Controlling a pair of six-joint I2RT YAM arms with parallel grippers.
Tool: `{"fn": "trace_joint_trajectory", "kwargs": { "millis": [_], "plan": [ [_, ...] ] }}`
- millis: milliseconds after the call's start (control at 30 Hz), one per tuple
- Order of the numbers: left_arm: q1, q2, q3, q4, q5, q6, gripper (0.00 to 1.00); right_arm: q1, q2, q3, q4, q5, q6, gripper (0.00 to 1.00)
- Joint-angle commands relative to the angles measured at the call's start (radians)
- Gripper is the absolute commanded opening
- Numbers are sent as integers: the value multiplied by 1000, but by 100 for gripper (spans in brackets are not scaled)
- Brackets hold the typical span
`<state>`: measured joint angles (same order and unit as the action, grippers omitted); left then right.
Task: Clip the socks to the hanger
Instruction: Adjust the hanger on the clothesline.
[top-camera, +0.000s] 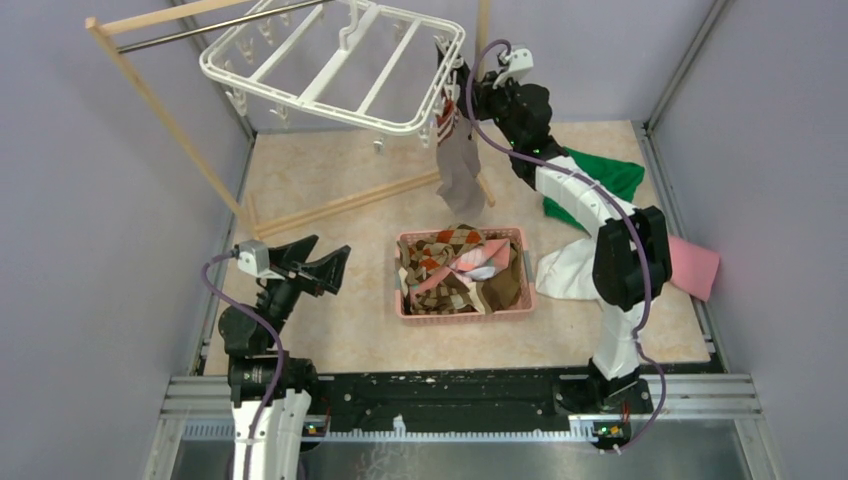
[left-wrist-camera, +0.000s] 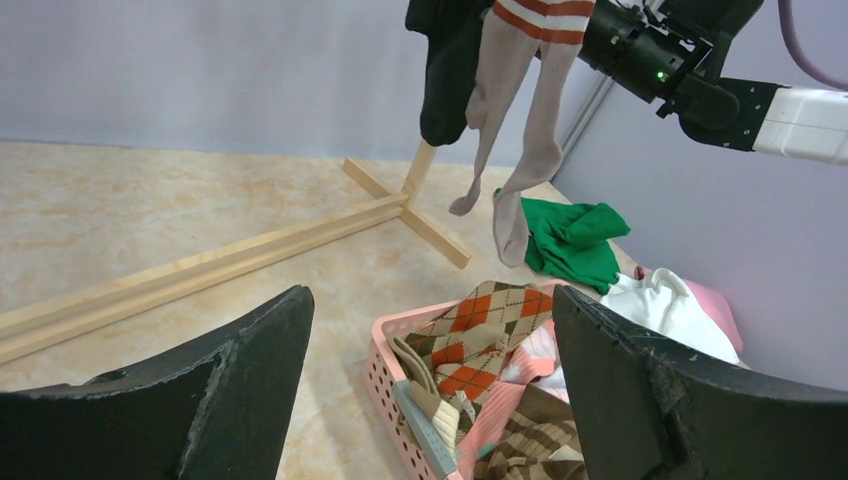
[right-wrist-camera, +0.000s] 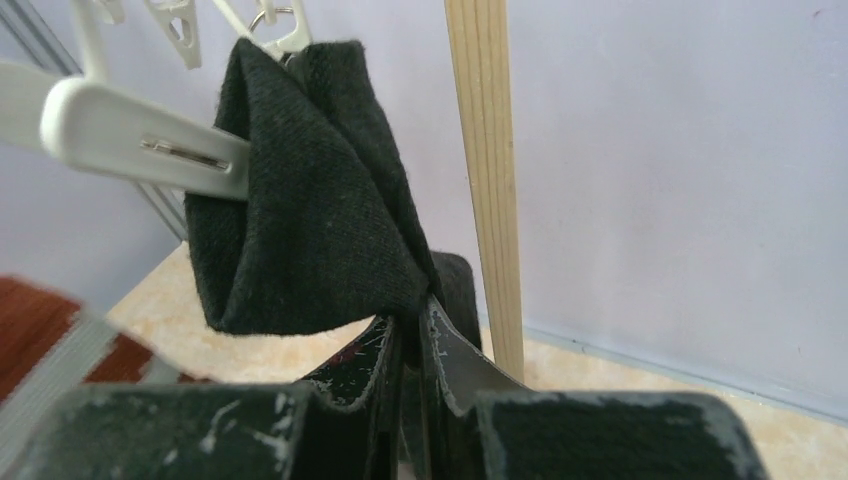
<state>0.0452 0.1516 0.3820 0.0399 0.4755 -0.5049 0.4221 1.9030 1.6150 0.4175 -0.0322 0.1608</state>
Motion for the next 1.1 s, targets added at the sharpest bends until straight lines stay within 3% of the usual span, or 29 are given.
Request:
{"fn": "trace_joint_trajectory", "kwargs": {
  "millis": [0, 267, 433, 533, 633, 700, 833, 933, 1067],
  "plan": [
    [-2, 14, -6, 69, 29, -26, 94, -12, 13, 87, 10, -55, 14, 9],
    [-3, 24, -23, 114, 46, -47, 93, -15, 10, 91, 19, -73, 10, 22],
    [-2, 67, -25, 177, 87, -63, 86, -20, 3, 84, 20, -84, 11, 27],
    [-2, 107, -24, 212, 115, -59, 80, -27, -6, 75, 18, -93, 14, 27],
    [-2, 176, -51, 316, 123, -44, 66, -35, -27, 51, 18, -116, 17, 28],
    [-3, 247, -66, 397, 101, -33, 57, -40, -44, 27, 19, -132, 19, 28],
    [-3, 442, -67, 576, 17, 6, 54, -49, -80, -21, 22, -170, 14, 29],
    [-9, 643, -20, 744, 46, -10, 51, -55, -94, -39, 13, -203, 15, 28],
    [-74, 886, 85, 846, 99, -28, 48, -56, -100, -48, 3, -238, 25, 27]
  ]
}}
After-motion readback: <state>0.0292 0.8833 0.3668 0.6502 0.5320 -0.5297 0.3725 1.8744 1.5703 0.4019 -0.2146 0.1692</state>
